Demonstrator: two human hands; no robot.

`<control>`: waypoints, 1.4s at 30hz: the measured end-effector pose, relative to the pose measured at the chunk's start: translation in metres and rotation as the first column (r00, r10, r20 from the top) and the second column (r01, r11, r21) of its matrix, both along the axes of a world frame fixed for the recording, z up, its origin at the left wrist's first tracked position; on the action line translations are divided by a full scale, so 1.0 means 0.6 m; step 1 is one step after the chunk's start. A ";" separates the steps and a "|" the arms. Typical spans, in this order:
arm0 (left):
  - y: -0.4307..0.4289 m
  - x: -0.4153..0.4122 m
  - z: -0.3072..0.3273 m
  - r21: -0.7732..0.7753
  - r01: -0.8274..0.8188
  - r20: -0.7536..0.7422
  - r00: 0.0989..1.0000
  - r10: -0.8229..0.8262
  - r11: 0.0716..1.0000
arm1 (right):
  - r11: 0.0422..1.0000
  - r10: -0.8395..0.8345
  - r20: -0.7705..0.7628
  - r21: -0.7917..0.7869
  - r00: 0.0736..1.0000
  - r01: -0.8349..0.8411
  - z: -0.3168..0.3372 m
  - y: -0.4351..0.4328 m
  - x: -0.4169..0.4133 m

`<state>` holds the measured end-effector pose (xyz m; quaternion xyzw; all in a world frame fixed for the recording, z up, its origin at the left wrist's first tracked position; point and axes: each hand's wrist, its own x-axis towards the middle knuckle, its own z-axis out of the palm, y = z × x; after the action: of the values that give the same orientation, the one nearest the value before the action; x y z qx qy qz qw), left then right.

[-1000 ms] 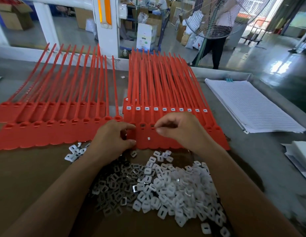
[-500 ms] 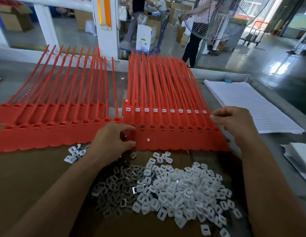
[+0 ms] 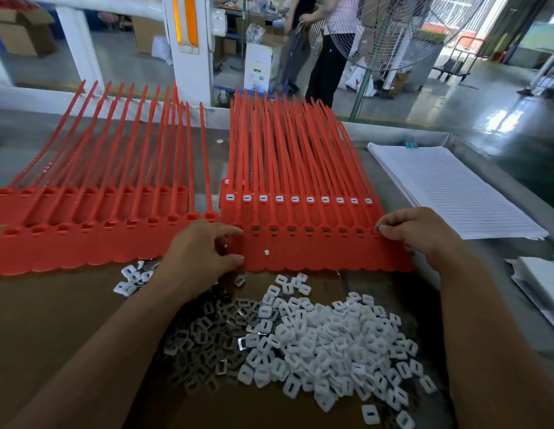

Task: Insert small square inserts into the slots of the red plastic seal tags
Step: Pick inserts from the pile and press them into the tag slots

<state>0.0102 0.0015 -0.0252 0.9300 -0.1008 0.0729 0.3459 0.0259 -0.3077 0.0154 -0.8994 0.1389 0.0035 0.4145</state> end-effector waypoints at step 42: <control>-0.002 0.002 0.002 0.024 -0.005 -0.020 1.000 0.006 1.000 | 0.994 -0.093 0.037 0.065 0.995 0.091 -0.008 0.009 0.005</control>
<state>0.0115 0.0005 -0.0238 0.9349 -0.0958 0.0635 0.3357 0.0290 -0.3020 0.0107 -0.8784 0.1716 -0.0294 0.4451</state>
